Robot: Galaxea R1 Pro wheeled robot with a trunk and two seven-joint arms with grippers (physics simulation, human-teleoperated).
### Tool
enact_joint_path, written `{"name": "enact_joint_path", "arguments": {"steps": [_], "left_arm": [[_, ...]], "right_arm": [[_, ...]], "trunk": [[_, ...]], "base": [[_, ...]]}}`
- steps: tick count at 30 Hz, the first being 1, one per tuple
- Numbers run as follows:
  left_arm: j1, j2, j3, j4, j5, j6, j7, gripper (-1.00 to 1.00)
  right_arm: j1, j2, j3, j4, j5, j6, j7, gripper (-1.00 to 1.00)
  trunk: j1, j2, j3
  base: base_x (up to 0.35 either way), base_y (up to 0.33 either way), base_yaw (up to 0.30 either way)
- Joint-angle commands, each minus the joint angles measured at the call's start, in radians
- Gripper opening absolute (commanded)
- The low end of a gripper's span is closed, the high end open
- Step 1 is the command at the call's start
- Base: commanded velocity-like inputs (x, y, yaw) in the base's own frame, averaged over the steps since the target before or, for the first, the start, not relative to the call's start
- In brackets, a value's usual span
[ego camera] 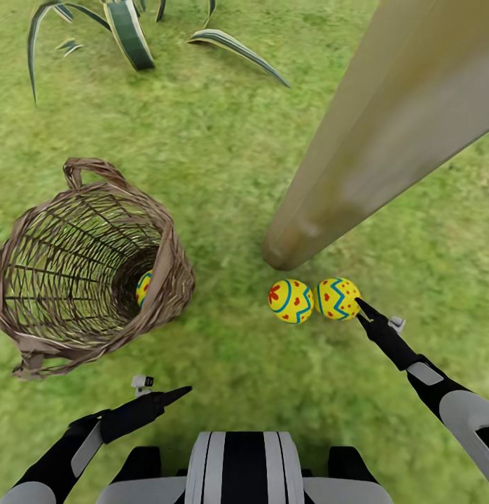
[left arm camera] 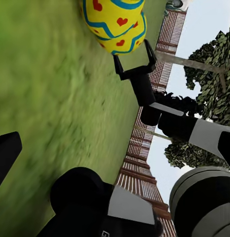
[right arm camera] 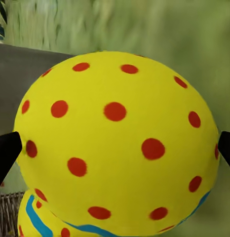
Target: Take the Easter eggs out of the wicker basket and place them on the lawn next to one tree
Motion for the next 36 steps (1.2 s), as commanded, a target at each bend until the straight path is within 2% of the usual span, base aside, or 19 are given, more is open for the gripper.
{"name": "enact_joint_path", "arguments": {"steps": [1,23,24,25,26,27,28,29,32,33,34,36], "left_arm": [[0.000,0.001,-0.005,0.000,0.007,0.011,-0.001,1.00],[0.000,0.000,-0.006,0.019,0.006,0.009,0.003,1.00],[0.000,0.000,-0.006,0.035,0.005,0.008,0.002,1.00],[0.000,0.000,-0.006,0.049,0.005,0.008,0.002,1.00],[0.000,0.000,-0.006,0.054,0.003,0.003,0.003,1.00],[0.000,0.000,-0.006,0.056,0.002,-0.001,0.003,1.00],[0.000,0.000,-0.006,0.057,-0.007,-0.003,0.003,1.00],[0.000,0.000,-0.006,0.057,-0.020,-0.004,0.003,1.00],[0.000,0.000,-0.006,0.090,-0.071,-0.032,0.003,1.00],[0.000,0.001,-0.005,0.106,-0.084,-0.049,0.003,1.00],[0.000,0.006,-0.002,0.134,-0.098,-0.080,0.002,1.00],[0.000,0.031,0.000,0.201,-0.102,-0.137,-0.003,1.00]], "right_arm": [[0.000,0.000,0.007,0.000,-0.010,0.010,0.003,1.00],[0.003,-0.002,0.007,0.023,-0.010,0.010,0.009,1.00],[0.006,-0.005,0.006,0.026,-0.010,0.010,0.016,1.00],[0.018,-0.011,0.006,0.061,-0.009,0.010,0.077,1.00],[0.029,-0.015,0.006,0.132,-0.008,0.009,0.178,1.00],[0.034,-0.031,0.006,0.150,-0.007,0.009,0.225,1.00],[0.088,-0.106,0.006,0.162,-0.006,0.009,0.260,1.00],[0.136,-0.151,0.007,0.165,-0.006,0.008,0.268,1.00],[0.226,-0.213,0.006,0.167,-0.005,0.007,0.274,1.00],[0.249,-0.226,0.006,0.167,-0.005,0.006,0.273,1.00],[0.287,-0.250,0.007,0.167,-0.003,0.006,0.269,1.00],[0.323,-0.274,0.008,0.168,0.000,0.005,0.266,1.00]], "trunk": [[-0.001,0.000,0.004],[-0.010,0.005,0.089],[-0.011,0.005,0.092],[-0.011,0.006,0.096],[-0.012,0.006,0.100],[-0.012,0.006,0.104],[-0.013,0.006,0.108],[-0.013,0.007,0.112],[-0.014,0.007,0.123],[-0.015,0.008,0.127],[-0.015,0.008,0.131],[-0.016,0.008,0.139]], "base": [[0.000,0.000,0.000],[0.000,0.000,0.000],[0.000,0.000,0.000],[0.000,0.000,0.000],[0.000,0.000,0.000],[0.000,0.000,0.000],[0.000,0.000,0.000],[0.000,0.000,0.000],[0.000,0.000,0.000],[0.000,0.000,0.000],[0.000,0.000,0.000],[0.000,0.000,0.000]]}}
